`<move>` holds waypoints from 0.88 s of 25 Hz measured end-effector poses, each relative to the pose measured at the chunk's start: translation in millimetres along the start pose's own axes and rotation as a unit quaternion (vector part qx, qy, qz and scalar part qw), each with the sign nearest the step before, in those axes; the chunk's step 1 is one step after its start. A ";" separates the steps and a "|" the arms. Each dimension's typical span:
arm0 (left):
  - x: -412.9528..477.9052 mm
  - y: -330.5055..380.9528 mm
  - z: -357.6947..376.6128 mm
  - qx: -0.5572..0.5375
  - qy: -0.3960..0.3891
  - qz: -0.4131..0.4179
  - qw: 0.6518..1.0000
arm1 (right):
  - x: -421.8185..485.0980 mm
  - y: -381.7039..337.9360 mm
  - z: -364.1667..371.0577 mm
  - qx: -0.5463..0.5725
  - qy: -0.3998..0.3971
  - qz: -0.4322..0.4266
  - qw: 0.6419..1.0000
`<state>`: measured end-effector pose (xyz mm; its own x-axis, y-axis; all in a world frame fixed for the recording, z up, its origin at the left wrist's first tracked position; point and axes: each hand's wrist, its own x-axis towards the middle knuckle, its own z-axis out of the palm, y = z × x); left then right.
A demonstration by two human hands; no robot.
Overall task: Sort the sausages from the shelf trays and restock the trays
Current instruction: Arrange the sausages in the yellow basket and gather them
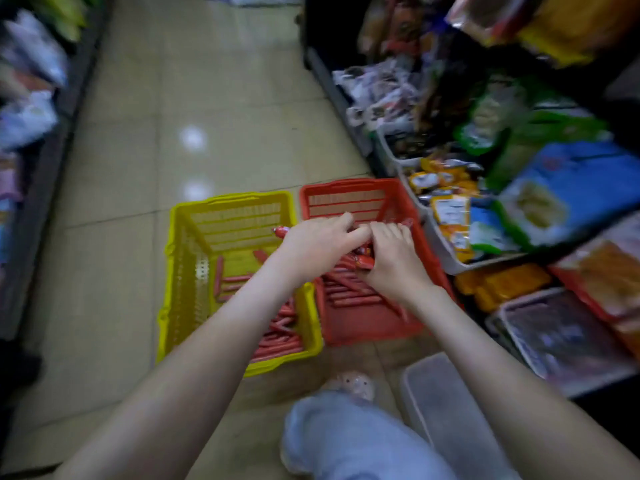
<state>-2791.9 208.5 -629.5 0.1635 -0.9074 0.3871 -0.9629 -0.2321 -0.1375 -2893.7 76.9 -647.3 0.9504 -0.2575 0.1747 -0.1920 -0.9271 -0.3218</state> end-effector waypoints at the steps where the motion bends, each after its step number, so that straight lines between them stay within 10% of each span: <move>1: 18.5 24.9 -4.7 -0.016 0.016 0.027 0.999 | -22.2 17.3 -20.1 -0.008 0.010 0.029 0.999; 7: 90.6 191.8 26.6 -0.114 0.030 0.213 0.970 | -181.1 116.7 -69.8 0.002 -0.001 0.255 0.967; 14: 89.9 306.5 154.2 -0.238 -0.156 0.340 0.896 | -289.8 196.1 11.7 0.168 -0.091 0.440 0.878; 22: 25.8 339.6 290.4 -0.286 -0.297 0.219 0.884 | -321.9 236.0 138.7 0.362 -0.078 0.589 0.719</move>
<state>-3052.3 4.5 -931.0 -0.3321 -0.9297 -0.1593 -0.8849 0.2486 0.3938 -3211.0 -21.2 -908.5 0.2605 -0.6617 -0.7031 -0.7617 0.3066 -0.5708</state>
